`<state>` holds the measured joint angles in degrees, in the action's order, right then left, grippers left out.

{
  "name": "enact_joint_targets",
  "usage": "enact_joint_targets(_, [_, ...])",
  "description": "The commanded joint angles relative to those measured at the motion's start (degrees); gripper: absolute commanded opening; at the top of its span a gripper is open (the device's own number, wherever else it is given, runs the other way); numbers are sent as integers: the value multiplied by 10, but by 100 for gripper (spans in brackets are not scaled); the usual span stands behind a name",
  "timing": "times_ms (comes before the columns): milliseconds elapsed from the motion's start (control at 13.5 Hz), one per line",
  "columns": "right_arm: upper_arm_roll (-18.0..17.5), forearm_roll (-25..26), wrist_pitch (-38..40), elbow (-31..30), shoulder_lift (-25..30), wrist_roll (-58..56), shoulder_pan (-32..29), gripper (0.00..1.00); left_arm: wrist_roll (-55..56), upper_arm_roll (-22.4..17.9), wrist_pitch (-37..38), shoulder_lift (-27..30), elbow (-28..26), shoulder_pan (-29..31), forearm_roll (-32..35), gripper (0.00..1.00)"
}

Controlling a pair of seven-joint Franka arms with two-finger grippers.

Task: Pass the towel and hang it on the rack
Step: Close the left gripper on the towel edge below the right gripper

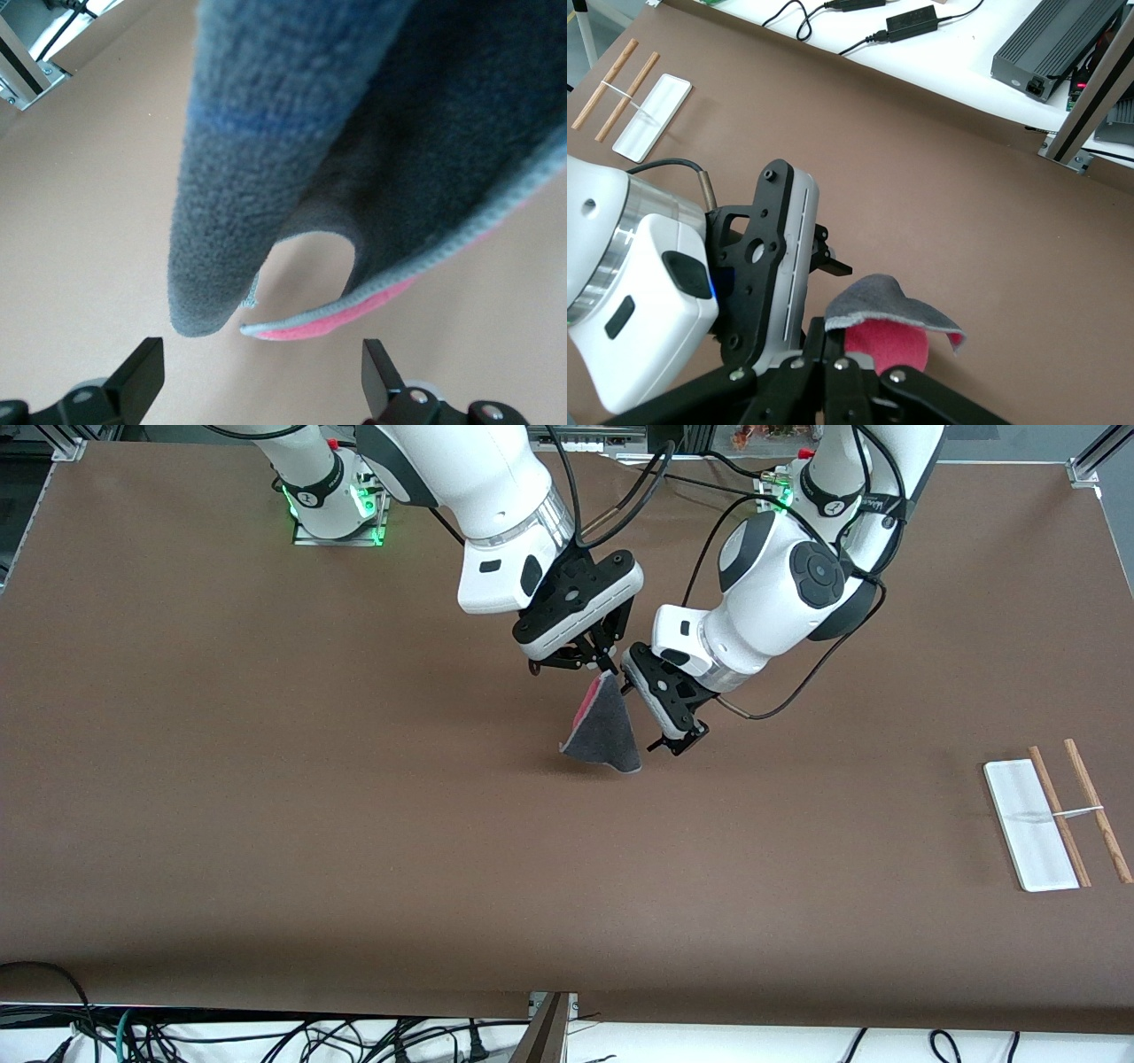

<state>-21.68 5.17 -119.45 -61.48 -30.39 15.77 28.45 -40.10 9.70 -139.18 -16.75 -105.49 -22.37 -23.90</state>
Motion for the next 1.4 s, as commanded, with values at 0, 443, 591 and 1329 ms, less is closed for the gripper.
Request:
enact_joint_targets(0, [-2, 4, 7, 7, 2, -4, -1, 0, -10, 1, 3, 18, -13, -1, -18, 98])
enact_joint_targets(443, [-2, 4, 7, 7, 2, -4, -1, 0, 4, 8, 0, 9, -2, -13, -41, 98])
enact_joint_targets(591, [-2, 4, 7, 7, 2, -4, -1, 0, 12, 8, 0, 3, 7, -17, -41, 93])
enact_joint_targets(1329, [-1, 4, 6, 7, 2, -4, -1, 0, 0, 7, -3, 3, 8, -19, -34, 13])
